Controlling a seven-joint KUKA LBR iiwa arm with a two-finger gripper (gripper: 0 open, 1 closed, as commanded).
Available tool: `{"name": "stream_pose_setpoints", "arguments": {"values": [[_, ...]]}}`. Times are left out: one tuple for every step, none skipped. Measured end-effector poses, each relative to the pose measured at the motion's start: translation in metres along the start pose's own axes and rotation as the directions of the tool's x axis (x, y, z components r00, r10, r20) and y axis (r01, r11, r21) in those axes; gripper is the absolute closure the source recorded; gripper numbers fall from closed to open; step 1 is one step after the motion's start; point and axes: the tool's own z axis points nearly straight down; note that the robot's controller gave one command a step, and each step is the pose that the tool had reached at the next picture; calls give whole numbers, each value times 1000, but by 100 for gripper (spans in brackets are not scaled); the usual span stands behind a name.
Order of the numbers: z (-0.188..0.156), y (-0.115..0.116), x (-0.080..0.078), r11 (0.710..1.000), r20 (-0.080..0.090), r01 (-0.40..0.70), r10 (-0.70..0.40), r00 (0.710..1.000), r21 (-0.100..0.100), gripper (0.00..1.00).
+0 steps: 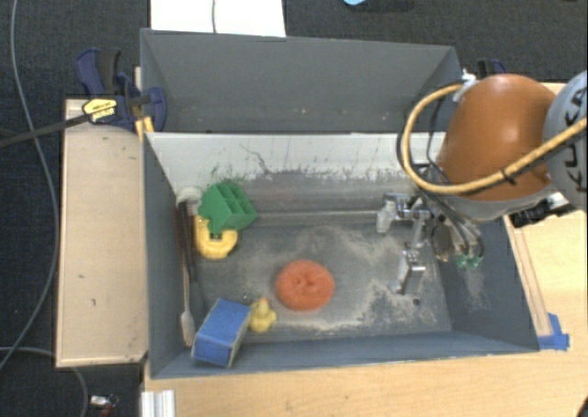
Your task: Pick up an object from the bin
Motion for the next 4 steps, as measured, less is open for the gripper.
{"name": "stream_pose_setpoints", "arguments": {"values": [[-4, 0, -1, 1000, 8, 0, 0, 1000, 0, 0], [14, 40, -15, 996, 8, 90, -90, 996, 1, 0], [33, 73, -17, 994, 11, 107, -107, 994, 1, 0], [96, 90, -6, 997, 17, 74, -74, 997, 0, 0]]}}
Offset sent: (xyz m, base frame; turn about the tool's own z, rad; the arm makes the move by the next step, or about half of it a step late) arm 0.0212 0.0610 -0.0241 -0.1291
